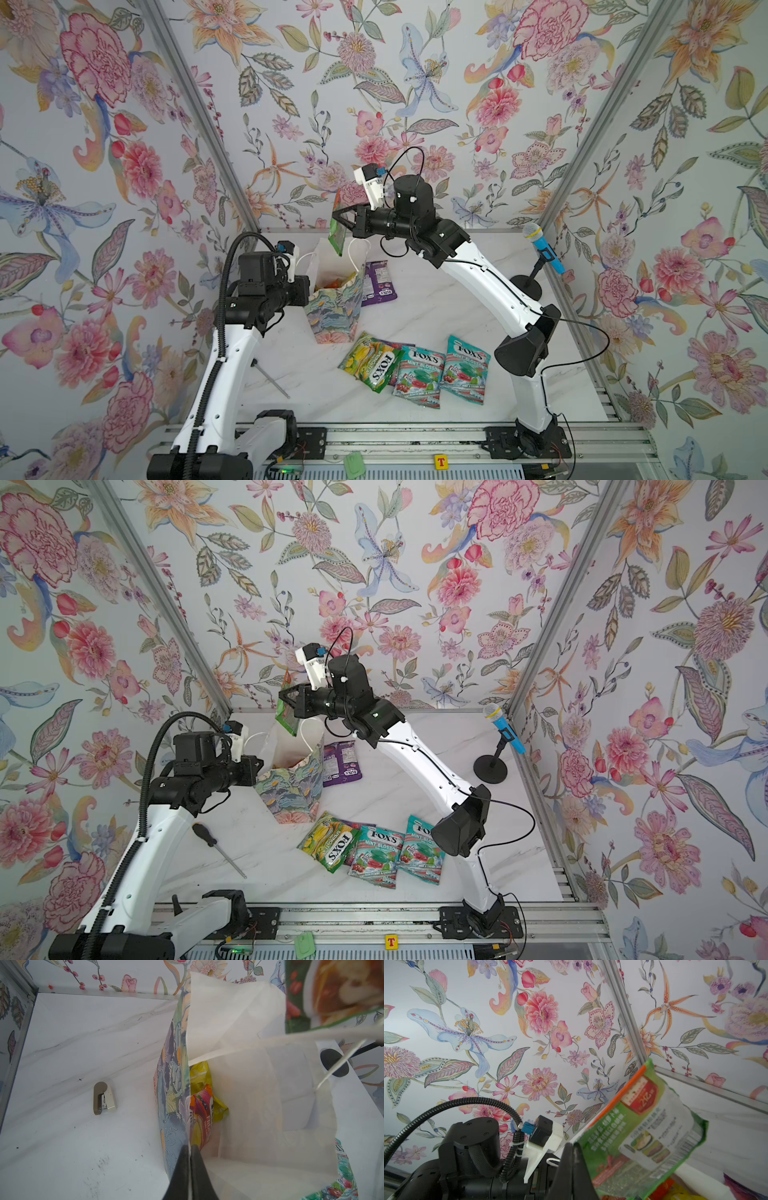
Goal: Place the snacks into the paper bag
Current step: 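Carry the noodle soup packet with the right gripper over the bag opening, then lower the noodle soup packet into the bag and open the right gripper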
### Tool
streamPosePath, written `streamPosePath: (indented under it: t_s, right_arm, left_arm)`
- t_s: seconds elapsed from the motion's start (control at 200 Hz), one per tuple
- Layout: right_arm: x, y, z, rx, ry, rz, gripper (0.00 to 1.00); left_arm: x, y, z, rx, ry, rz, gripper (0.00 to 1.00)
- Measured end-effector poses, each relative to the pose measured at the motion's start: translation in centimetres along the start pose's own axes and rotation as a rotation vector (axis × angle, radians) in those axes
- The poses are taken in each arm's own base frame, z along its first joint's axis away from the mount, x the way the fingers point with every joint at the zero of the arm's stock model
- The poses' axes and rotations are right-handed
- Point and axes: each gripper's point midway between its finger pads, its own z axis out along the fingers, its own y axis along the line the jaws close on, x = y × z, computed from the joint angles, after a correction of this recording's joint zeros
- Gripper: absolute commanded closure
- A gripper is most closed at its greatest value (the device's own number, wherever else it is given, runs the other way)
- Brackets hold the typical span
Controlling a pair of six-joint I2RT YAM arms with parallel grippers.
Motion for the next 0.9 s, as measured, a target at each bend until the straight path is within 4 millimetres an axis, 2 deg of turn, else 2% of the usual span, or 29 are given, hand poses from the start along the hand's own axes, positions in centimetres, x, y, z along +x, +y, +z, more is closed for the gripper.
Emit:
streamPosePath:
  t_s: [0.145, 0.245, 0.57, 0.901]
  right_arm:
    - [2.7, -0.5, 0.8, 0.007, 0.066, 0.019, 1.00]
    - [3.8, -0.4, 1.2, 0.002, 0.093, 0.026, 1.00]
    - [4.9, 1.4, 1.7, -0.043, 0.122, 0.025, 1.00]
    - [6.7, 2.2, 2.3, -0.055, 0.158, 0.033, 1.00]
  left_arm:
    - [0.0, 0.0, 0.0, 0.000, 0.000, 0.000, 0.94]
    - [0.0, 0.0, 0.0, 0.000, 0.000, 0.000, 0.94]
    - [0.0, 0.0, 0.0, 0.000, 0.000, 0.000, 0.95]
    - [0.0, 0.0, 0.0, 0.000, 0.000, 0.000, 0.94]
